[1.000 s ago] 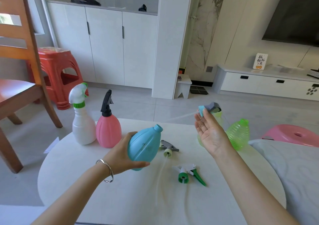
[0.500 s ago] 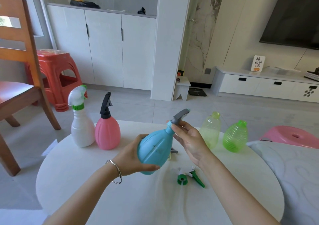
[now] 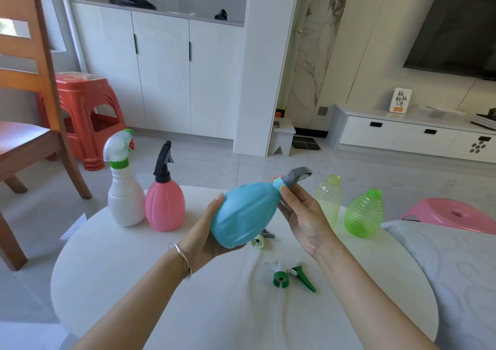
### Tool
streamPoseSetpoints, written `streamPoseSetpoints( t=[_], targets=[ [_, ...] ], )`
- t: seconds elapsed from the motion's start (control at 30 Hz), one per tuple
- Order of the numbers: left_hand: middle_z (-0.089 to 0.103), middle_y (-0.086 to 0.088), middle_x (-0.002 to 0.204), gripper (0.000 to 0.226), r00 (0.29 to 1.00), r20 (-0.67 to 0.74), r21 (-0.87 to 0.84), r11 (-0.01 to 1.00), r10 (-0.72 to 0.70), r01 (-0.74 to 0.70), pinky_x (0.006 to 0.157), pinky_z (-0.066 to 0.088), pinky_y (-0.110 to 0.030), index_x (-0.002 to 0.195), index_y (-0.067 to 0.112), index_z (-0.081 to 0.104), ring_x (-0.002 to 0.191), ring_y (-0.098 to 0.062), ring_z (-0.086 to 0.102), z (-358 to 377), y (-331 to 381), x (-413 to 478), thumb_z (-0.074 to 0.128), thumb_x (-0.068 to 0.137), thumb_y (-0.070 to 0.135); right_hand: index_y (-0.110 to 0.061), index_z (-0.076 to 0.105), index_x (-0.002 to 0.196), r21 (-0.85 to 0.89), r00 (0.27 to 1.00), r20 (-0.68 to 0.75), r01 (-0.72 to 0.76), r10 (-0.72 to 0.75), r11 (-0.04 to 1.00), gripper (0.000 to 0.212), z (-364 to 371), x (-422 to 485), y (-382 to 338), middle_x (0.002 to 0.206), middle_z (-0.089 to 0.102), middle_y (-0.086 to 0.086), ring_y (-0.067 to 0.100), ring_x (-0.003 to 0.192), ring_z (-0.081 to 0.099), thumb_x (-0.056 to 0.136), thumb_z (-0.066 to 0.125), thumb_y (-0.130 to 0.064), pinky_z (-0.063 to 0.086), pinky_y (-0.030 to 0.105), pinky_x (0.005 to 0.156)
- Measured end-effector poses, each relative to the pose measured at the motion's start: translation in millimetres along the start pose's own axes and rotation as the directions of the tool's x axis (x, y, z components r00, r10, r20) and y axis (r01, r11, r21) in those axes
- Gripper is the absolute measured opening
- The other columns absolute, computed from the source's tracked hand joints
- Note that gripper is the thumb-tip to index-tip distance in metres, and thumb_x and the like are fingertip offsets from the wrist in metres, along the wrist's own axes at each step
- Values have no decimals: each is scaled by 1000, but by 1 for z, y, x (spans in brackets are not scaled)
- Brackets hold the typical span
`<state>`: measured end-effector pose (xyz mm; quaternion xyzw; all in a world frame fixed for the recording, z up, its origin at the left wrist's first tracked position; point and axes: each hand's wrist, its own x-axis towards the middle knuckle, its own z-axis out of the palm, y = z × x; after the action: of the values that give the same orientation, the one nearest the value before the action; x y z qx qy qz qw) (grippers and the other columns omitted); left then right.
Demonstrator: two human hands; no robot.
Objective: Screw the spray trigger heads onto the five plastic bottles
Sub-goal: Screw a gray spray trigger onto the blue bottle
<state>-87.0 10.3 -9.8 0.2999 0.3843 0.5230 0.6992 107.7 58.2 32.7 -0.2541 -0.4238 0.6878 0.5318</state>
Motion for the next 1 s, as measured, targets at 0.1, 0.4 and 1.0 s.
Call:
streamPoseSetpoints(
  t=[0.1,0.4,1.0],
  targets=[
    [75,-15,93,67,995,-36,33,995,-91,92,60,59,-40,106,23,66,79,-33,72,3,0,2,52,66,74,-15,74,92,-37,998,-52,22,-24,999,26,-1,0,3,96,75,-1,10,95,67,67,72,-21,52,18,85],
    [73,4,110,55,993,97,313,945,70,-98,77,56,-25,118,29,59,104,-17,67,4,1,-6,66,72,60,-14,74,87,48,975,-213,-53,62,997,24,-7,-2,11,90,76,1,10,83,71,65,75,-23,56,20,77],
    [64,-3,124,72,995,40,254,962,89,-96,81,56,-25,134,21,43,108,-19,66,3,8,-10,73,74,46,-19,74,87,43,974,-212,-73,81,996,23,-5,1,11,94,76,-1,9,87,70,65,75,-26,52,24,84]
  ],
)
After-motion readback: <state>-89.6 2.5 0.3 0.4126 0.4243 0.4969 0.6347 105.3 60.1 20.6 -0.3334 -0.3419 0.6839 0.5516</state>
